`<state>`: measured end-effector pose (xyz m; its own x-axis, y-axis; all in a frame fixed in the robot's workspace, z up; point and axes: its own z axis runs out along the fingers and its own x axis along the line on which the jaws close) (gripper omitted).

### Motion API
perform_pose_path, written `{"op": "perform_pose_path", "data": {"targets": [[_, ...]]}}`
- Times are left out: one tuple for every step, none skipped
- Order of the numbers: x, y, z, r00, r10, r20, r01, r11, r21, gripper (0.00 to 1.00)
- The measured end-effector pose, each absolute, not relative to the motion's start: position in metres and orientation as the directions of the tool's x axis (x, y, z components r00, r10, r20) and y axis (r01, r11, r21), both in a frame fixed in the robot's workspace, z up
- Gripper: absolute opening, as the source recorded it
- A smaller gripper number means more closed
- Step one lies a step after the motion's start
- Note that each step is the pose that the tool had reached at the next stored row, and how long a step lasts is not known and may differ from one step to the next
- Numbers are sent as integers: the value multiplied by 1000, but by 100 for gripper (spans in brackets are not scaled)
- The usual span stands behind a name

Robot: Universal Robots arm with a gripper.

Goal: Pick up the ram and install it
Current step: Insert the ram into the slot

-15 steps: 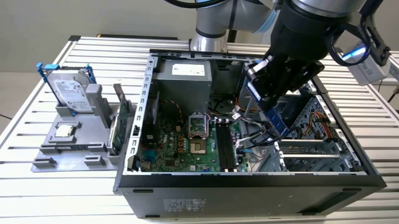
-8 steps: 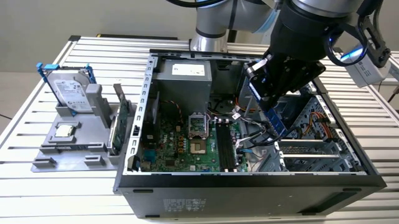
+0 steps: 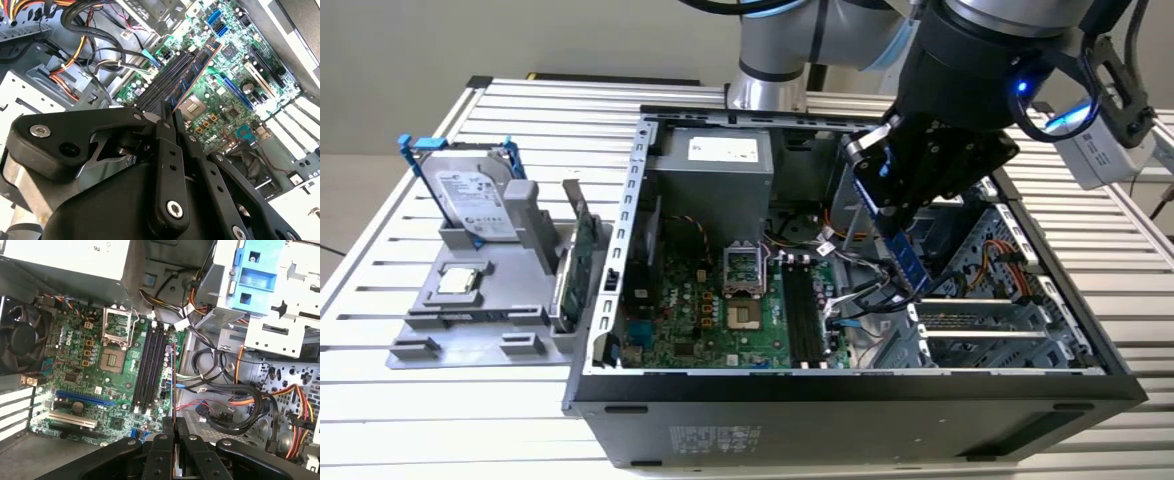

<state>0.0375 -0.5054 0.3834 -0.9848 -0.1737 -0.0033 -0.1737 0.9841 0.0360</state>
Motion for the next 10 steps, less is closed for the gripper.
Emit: {"op": "perform_pose_path", "data": {"targets": [[37,-505,383,-985,-172,-3,-172,984,36,0],[37,-505,383,-985,-172,-3,-172,984,36,0],[37,-505,383,-985,-172,-3,-172,984,36,0],[37,-505,383,-985,-172,-3,-172,985,36,0],[37,-505,383,-985,-171,-3,-171,985,36,0],[37,-505,383,-985,-171,-3,-171,985,36,0],[37,-505,383,-985,-171,-3,-171,985,36,0],[37,-505,382,-985,-172,-3,-172,985,36,0],[37,-505,382,-985,-171,-3,-171,985,36,0],[37,-505,381,-985,-171,-3,-171,985,36,0]]}}
